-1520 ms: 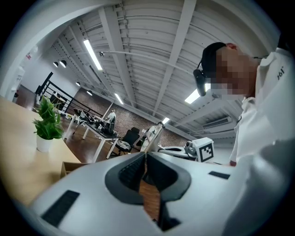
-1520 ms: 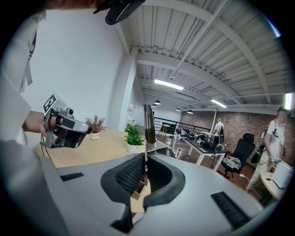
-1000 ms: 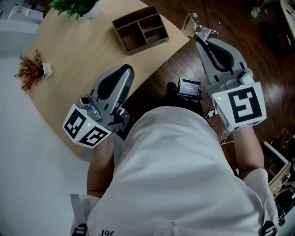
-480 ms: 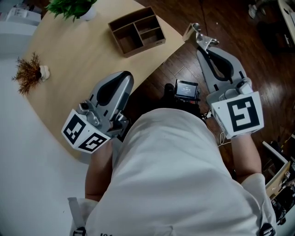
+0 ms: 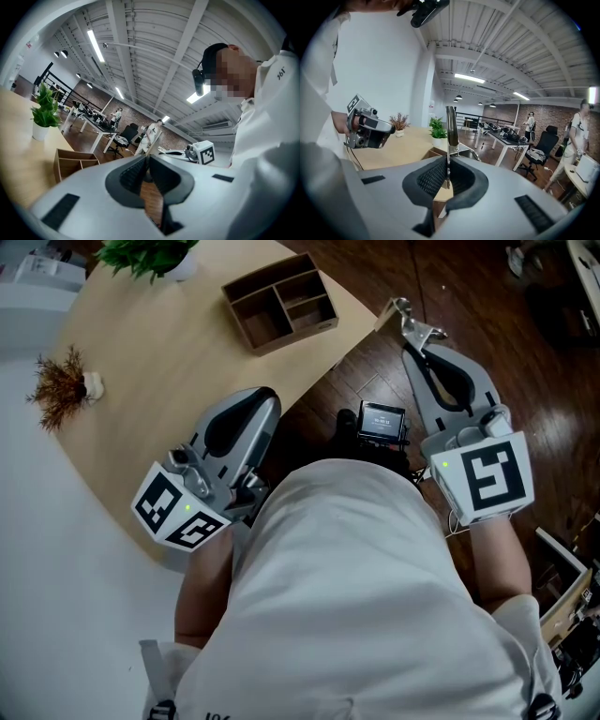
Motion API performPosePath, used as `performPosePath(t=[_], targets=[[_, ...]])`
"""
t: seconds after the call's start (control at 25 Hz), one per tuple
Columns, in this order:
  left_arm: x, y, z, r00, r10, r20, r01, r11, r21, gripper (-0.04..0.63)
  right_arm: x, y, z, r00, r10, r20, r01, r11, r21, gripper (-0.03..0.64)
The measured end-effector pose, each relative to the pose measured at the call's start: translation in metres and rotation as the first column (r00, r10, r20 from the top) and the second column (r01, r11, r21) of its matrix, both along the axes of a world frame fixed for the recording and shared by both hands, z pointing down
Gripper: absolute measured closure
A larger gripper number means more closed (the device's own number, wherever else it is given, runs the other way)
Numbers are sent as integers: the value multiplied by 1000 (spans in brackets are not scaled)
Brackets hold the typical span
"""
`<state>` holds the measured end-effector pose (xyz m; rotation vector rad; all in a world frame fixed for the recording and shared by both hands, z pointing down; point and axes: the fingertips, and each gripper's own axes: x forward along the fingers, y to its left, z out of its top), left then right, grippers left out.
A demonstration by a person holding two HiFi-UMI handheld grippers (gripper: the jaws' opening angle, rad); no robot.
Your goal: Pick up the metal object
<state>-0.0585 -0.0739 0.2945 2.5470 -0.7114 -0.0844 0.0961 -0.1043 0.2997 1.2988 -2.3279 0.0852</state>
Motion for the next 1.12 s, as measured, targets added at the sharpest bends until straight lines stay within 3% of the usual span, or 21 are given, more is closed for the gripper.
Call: performPosePath(t=[1.12], targets=[[12,15,9,999,34,-15,-34,999,-10,590,0,19,28,1000,4,-6,-4,997,-80,612]])
